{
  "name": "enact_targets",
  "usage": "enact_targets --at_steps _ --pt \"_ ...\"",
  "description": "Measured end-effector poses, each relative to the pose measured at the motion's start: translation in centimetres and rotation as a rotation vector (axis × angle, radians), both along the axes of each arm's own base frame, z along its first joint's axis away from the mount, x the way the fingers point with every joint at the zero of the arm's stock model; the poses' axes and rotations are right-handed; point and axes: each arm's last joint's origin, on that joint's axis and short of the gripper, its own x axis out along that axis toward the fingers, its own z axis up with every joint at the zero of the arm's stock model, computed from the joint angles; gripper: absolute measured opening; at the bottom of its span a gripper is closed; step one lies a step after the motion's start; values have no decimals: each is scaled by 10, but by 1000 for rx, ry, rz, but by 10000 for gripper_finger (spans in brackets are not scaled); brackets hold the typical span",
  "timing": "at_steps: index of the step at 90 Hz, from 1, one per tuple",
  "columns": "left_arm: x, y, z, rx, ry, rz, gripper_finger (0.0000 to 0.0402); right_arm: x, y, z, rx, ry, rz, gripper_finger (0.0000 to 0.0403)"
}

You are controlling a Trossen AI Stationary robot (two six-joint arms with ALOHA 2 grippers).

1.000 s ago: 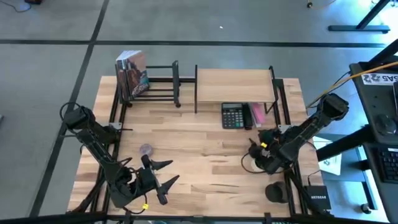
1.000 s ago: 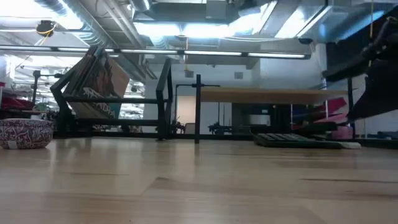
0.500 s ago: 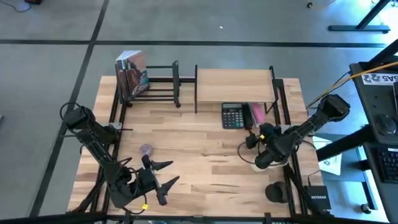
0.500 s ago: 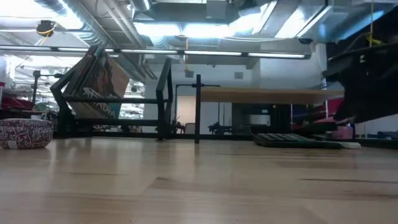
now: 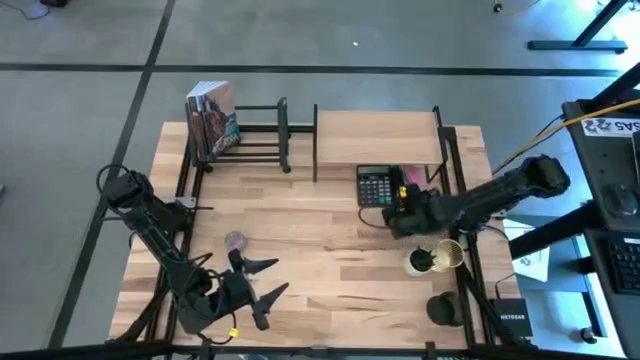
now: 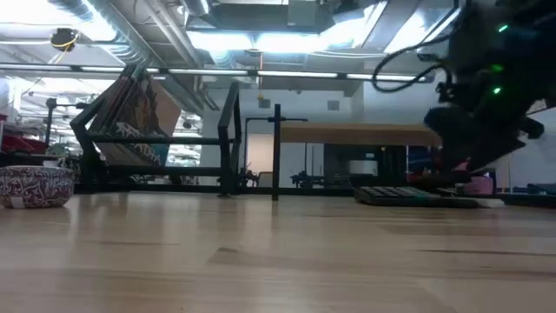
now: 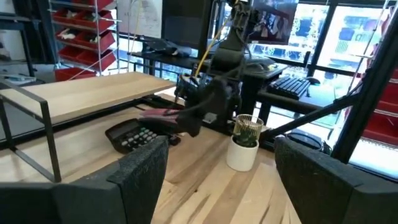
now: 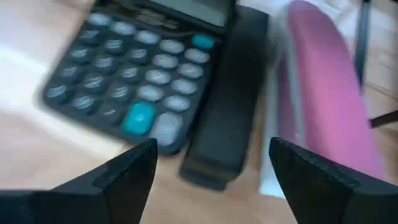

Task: Stock shelves
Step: Remove the black stapler from under the shelf

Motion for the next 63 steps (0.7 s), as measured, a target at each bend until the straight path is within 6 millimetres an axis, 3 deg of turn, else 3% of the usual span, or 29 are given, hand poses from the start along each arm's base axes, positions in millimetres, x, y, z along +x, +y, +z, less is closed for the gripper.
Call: enact_targets --at_steps 24,63 --pt "0 0 0 1 1 0 276 9 -19 -11 50 -38 41 269" --pt "0 0 0 1 1 0 276 5 -25 -13 72 18 41 114"
